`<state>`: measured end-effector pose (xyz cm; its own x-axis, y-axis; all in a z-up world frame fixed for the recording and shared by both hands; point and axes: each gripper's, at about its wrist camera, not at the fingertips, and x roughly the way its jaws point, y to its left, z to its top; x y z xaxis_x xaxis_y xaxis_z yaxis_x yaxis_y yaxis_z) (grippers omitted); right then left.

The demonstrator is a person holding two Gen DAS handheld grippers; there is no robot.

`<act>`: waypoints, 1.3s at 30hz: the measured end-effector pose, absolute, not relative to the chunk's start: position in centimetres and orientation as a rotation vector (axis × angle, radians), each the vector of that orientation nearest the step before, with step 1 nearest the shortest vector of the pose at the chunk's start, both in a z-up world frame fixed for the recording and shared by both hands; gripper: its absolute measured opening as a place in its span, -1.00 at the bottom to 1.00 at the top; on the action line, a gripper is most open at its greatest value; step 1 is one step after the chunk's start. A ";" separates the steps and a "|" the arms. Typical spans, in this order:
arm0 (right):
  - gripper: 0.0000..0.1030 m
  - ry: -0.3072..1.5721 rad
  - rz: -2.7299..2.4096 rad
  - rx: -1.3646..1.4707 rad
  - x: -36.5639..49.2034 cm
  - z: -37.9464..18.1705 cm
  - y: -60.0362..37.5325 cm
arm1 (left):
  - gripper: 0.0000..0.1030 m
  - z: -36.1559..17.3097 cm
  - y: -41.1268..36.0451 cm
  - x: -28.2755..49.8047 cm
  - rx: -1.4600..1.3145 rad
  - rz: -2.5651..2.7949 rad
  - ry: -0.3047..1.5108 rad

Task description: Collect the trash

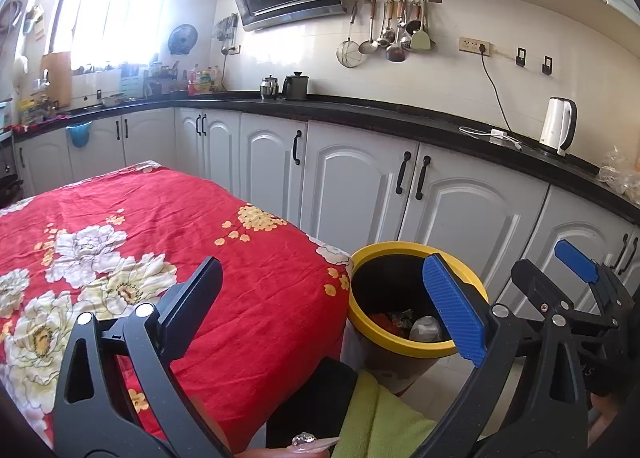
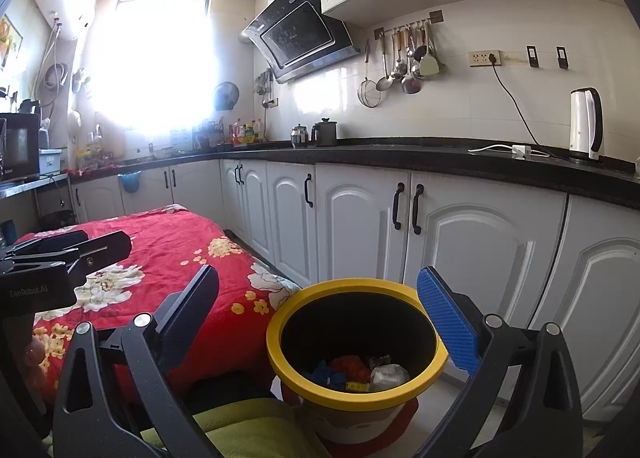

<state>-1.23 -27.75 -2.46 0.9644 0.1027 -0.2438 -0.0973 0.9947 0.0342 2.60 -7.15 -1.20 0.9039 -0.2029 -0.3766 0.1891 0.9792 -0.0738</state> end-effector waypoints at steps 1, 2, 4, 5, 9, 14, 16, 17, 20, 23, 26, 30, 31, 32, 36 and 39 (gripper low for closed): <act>0.88 0.248 0.101 0.021 -1.2 -2.5 -27.8 | 0.79 -1.2 -7.1 2.6 -0.036 -0.203 0.393; 0.88 0.250 0.100 0.021 -1.2 -2.5 -27.8 | 0.79 -1.2 -7.2 2.6 -0.036 -0.202 0.393; 0.88 0.254 0.099 0.024 -1.2 -2.6 -27.9 | 0.79 -1.2 -7.2 2.6 -0.036 -0.204 0.393; 0.88 0.255 0.097 0.025 -1.2 -2.7 -27.9 | 0.79 -1.2 -7.2 2.6 -0.037 -0.203 0.392; 0.88 0.257 0.095 0.027 -1.1 -2.7 -27.9 | 0.79 -1.2 -7.2 2.6 -0.036 -0.202 0.393; 0.88 0.258 0.094 0.026 -1.1 -2.7 -27.9 | 0.79 -1.2 -7.2 2.6 -0.036 -0.203 0.391; 0.88 0.258 0.095 0.026 -1.2 -2.8 -27.9 | 0.79 -1.2 -7.2 2.6 -0.036 -0.201 0.391; 0.88 0.257 0.093 0.026 -1.2 -2.8 -27.9 | 0.79 -1.2 -7.2 2.6 -0.037 -0.202 0.392; 0.88 0.258 0.094 0.026 -1.2 -2.8 -27.9 | 0.79 -1.2 -7.2 2.6 -0.036 -0.203 0.392; 0.88 0.258 0.095 0.026 -1.2 -2.8 -27.9 | 0.79 -1.2 -7.2 2.6 -0.035 -0.202 0.392; 0.88 0.258 0.094 0.027 -1.2 -2.7 -27.8 | 0.79 -1.2 -7.2 2.6 -0.035 -0.202 0.392; 0.88 0.258 0.093 0.027 -1.2 -2.7 -27.8 | 0.79 -1.2 -7.2 2.6 -0.036 -0.203 0.392; 0.88 0.258 0.094 0.027 -1.2 -2.7 -27.9 | 0.79 -1.2 -7.2 2.6 -0.036 -0.203 0.391; 0.88 0.258 0.094 0.027 -1.2 -2.7 -27.9 | 0.79 -1.2 -7.2 2.6 -0.035 -0.202 0.391; 0.88 0.258 0.095 0.026 -1.2 -2.7 -27.8 | 0.79 -1.2 -7.2 2.6 -0.035 -0.202 0.391; 0.88 0.259 0.094 0.027 -1.2 -2.7 -27.9 | 0.79 -1.2 -7.3 2.6 -0.036 -0.200 0.394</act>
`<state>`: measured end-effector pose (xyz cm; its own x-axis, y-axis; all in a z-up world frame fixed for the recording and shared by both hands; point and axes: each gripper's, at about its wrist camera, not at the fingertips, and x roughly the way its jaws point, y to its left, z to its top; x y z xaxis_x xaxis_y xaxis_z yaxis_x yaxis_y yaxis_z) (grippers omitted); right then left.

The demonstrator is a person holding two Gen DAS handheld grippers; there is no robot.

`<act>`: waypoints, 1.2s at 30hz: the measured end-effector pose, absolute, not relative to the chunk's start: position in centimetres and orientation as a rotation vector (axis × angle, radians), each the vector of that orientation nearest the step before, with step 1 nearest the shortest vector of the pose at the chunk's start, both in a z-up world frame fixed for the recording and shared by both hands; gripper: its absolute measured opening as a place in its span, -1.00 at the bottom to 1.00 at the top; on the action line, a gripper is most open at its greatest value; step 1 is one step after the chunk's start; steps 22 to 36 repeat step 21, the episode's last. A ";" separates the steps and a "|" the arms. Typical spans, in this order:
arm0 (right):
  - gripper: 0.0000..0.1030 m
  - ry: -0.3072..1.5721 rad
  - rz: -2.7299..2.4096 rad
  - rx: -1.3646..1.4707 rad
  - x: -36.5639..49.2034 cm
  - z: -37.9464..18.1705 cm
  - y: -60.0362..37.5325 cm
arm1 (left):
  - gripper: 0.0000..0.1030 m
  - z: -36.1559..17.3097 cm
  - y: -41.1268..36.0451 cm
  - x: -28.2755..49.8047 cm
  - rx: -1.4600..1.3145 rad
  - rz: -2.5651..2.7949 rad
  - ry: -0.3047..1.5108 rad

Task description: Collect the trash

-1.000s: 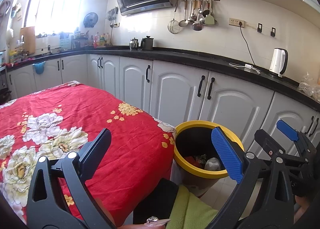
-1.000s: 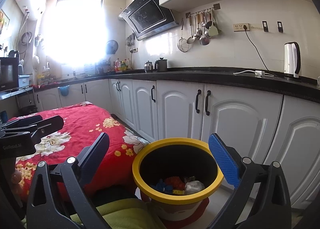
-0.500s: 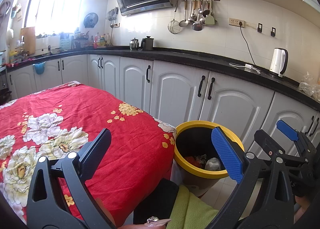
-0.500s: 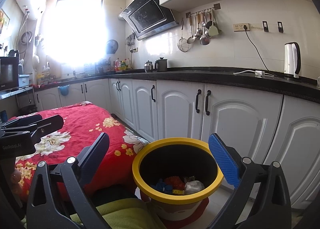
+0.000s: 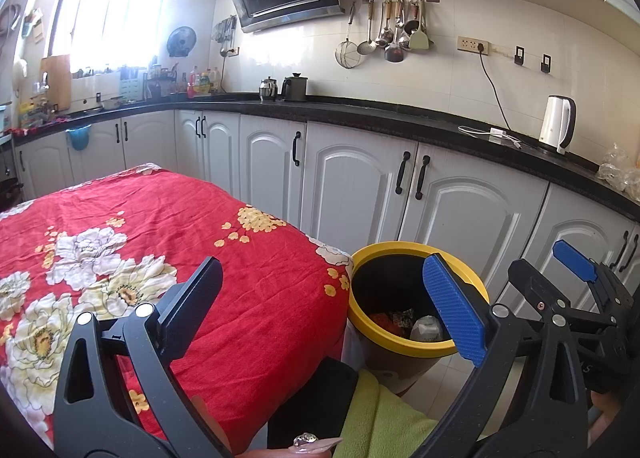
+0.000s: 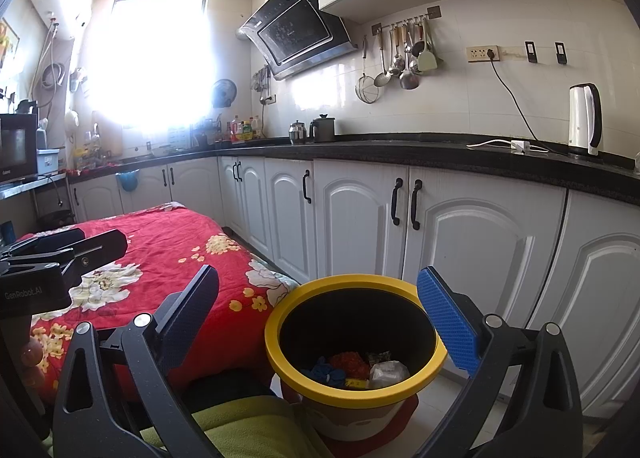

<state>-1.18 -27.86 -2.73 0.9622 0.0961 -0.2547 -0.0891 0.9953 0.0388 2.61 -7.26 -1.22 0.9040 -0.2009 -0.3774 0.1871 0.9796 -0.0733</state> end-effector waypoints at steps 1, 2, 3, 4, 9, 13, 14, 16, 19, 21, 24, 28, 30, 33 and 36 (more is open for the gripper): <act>0.88 0.260 0.093 0.028 -1.2 -2.7 -27.9 | 0.79 -1.2 -7.3 2.6 -0.035 -0.201 0.395; 0.88 0.260 0.094 0.029 -1.2 -2.7 -27.9 | 0.79 -1.2 -7.3 2.6 -0.034 -0.202 0.394; 0.88 0.260 0.093 0.030 -1.2 -2.7 -27.9 | 0.79 -1.2 -7.3 2.6 -0.034 -0.203 0.393; 0.88 0.260 0.093 0.030 -1.2 -2.8 -27.9 | 0.79 -1.2 -7.3 2.6 -0.032 -0.203 0.394; 0.88 0.270 0.099 0.038 -0.9 -2.9 -27.6 | 0.79 -1.4 -6.9 2.8 -0.034 -0.201 0.410; 0.88 0.290 0.163 0.042 1.0 -2.0 -26.0 | 0.79 -1.2 -3.5 3.5 -0.105 -0.164 0.468; 0.88 0.307 0.216 0.038 1.9 -1.5 -24.4 | 0.79 -1.2 -2.1 3.7 -0.113 -0.136 0.489; 0.88 0.330 0.310 0.016 3.5 -0.8 -20.3 | 0.79 -1.3 2.0 3.8 -0.125 -0.044 0.525; 0.88 0.436 0.542 -0.065 6.0 -0.4 -10.1 | 0.79 -1.8 11.4 3.1 -0.148 0.216 0.561; 0.88 0.521 0.711 -0.126 6.6 -0.8 -2.1 | 0.79 -2.4 18.5 1.8 -0.193 0.438 0.602; 0.88 0.521 0.711 -0.126 6.6 -0.8 -2.1 | 0.79 -2.4 18.5 1.8 -0.193 0.438 0.602; 0.88 0.521 0.711 -0.126 6.6 -0.8 -2.1 | 0.79 -2.4 18.5 1.8 -0.193 0.438 0.602; 0.88 0.521 0.711 -0.126 6.6 -0.8 -2.1 | 0.79 -2.4 18.5 1.8 -0.193 0.438 0.602; 0.88 0.521 0.711 -0.126 6.6 -0.8 -2.1 | 0.79 -2.4 18.5 1.8 -0.193 0.438 0.602; 0.88 0.521 0.711 -0.126 6.6 -0.8 -2.1 | 0.79 -2.4 18.5 1.8 -0.193 0.438 0.602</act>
